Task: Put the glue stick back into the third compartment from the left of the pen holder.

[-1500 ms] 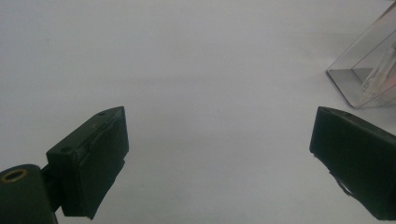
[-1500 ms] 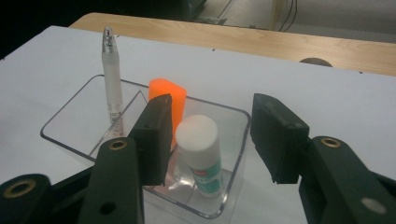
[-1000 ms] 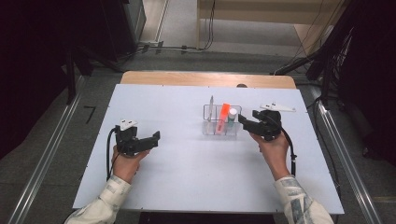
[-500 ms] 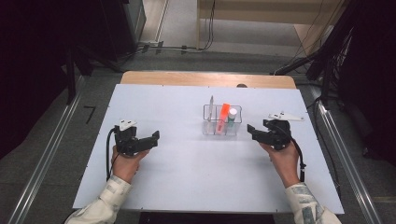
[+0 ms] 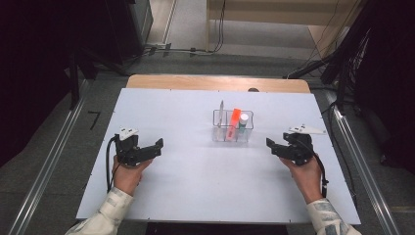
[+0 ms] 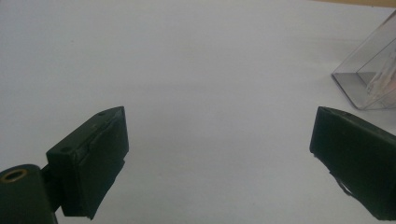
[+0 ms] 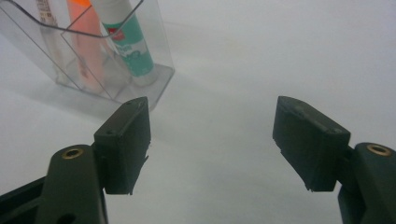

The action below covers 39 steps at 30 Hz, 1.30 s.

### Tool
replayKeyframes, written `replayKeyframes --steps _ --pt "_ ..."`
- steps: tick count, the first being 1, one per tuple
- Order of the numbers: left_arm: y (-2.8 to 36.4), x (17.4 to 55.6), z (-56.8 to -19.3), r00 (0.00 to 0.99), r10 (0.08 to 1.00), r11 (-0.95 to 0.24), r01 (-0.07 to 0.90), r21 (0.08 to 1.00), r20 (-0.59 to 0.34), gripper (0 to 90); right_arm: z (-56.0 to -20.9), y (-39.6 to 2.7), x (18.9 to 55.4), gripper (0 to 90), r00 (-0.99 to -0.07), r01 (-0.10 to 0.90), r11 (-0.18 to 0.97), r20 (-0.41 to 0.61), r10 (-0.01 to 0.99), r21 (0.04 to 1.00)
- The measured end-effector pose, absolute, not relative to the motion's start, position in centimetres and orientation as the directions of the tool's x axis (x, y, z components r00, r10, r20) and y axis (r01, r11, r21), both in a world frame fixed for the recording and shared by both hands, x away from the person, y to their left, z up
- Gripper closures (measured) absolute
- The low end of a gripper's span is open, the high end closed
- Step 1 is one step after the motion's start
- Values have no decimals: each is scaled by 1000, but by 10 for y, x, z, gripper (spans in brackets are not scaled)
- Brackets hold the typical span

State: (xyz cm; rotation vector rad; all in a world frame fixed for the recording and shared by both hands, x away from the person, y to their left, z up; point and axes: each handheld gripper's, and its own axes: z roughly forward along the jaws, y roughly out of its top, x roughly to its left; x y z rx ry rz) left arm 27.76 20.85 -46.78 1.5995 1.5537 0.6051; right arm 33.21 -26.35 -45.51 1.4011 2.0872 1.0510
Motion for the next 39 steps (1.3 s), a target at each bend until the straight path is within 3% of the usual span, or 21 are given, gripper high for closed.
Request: replayKeyframes --steps 39 --pt "217 221 -467 133 989 -18 541 841 -64 47 -471 -331 288 261 -294 665 172 43 955 727"
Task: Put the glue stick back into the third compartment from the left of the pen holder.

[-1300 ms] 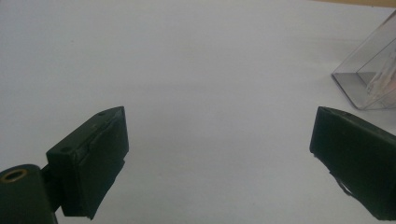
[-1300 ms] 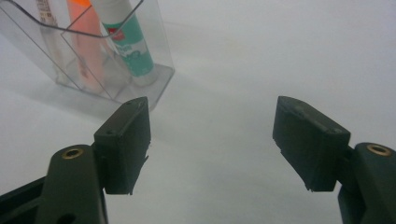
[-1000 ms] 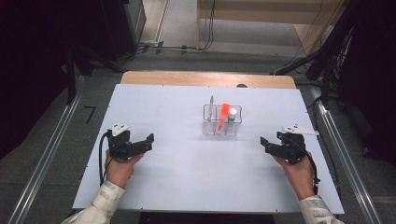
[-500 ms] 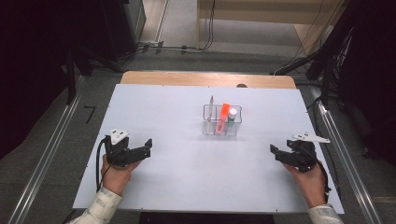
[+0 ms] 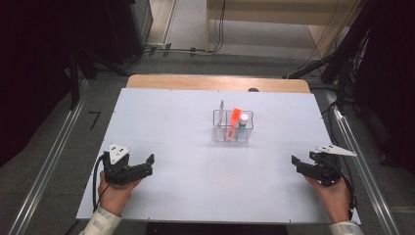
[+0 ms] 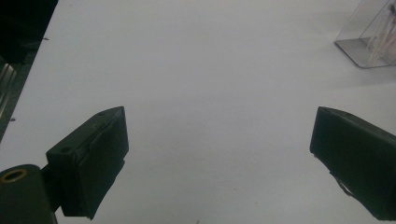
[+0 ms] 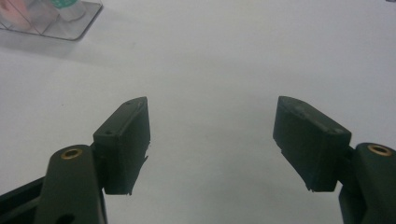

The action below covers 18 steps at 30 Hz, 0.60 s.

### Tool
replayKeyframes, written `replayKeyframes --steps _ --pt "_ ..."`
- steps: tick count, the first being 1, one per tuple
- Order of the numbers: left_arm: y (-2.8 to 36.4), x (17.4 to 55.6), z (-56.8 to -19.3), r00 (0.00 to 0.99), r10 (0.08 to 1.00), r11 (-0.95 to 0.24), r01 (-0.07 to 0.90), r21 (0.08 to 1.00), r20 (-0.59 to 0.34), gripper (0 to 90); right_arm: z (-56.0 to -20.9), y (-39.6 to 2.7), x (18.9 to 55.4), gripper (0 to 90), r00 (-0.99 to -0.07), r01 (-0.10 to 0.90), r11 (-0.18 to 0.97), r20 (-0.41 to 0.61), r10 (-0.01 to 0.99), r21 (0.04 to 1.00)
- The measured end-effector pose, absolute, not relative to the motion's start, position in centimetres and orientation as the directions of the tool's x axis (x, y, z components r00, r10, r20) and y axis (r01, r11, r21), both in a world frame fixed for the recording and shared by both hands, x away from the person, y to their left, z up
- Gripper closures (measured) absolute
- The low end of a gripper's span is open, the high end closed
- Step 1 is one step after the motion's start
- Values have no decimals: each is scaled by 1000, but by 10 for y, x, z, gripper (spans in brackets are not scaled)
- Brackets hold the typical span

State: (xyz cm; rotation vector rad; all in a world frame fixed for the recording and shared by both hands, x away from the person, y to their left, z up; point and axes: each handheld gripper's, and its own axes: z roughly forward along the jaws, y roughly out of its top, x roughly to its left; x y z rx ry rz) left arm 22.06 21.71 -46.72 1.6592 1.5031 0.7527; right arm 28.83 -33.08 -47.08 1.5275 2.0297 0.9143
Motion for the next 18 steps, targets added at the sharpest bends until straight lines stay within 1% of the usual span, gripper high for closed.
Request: replayKeyframes --steps 6,10,18 --pt "225 214 -470 118 991 -14 546 838 -60 47 -472 -336 284 261 -280 669 169 34 960 724" --pt "227 211 -472 114 993 -43 542 839 -22 47 -473 -339 282 255 -273 671 174 22 962 721" --pt "234 215 -478 99 995 -30 552 833 -30 47 -475 -349 280 229 -248 679 156 24 968 717"
